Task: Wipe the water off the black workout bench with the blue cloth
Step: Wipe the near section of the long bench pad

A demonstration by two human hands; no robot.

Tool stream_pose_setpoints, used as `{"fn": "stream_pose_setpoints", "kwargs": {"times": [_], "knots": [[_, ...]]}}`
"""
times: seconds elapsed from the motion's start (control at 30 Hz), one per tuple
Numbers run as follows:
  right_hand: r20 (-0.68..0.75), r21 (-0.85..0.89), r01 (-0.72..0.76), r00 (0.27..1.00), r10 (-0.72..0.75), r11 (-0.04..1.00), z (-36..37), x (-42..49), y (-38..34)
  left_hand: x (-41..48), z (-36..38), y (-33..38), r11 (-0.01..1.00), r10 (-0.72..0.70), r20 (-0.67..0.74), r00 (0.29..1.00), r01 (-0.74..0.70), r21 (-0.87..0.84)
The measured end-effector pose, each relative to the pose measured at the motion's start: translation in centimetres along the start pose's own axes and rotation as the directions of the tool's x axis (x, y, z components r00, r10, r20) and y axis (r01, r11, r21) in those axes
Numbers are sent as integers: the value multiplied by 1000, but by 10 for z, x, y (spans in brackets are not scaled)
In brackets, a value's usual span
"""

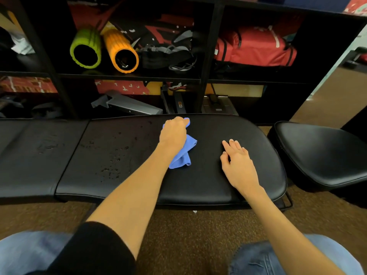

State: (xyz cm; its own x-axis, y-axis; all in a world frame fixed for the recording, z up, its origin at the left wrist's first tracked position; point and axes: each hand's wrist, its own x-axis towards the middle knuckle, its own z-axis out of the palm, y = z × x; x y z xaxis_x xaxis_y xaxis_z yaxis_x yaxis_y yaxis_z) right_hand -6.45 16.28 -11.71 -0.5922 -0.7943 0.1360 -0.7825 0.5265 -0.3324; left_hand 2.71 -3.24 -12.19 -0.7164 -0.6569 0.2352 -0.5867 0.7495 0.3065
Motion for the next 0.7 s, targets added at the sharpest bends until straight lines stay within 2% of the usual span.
{"fn": "stream_pose_setpoints", "kwargs": {"times": [0.07, 0.2, 0.33, 0.5, 0.7], "knots": [[-6, 1, 2, 1000, -2, 1000, 1, -1, 1, -9, 2, 20, 997, 80, 5, 997, -80, 4], [-8, 2, 1, 1000, -1, 1000, 1, -2, 2, -45, 4, 36, 947, 265, -11, 964, -262, -186], [4, -20, 6, 1000, -6, 1000, 1, 0, 1, -73, -11, 18, 900, 354, 69, 933, -320, -297], [6, -17, -1, 1000, 1, 1000, 1, 0, -2, -40, -12, -18, 939, 242, 37, 970, -224, -260], [31, -4, -11, 999, 11, 1000, 0, -2, -2, 16, 1, -28, 986, -11, 1, 1000, 11, -165]]}}
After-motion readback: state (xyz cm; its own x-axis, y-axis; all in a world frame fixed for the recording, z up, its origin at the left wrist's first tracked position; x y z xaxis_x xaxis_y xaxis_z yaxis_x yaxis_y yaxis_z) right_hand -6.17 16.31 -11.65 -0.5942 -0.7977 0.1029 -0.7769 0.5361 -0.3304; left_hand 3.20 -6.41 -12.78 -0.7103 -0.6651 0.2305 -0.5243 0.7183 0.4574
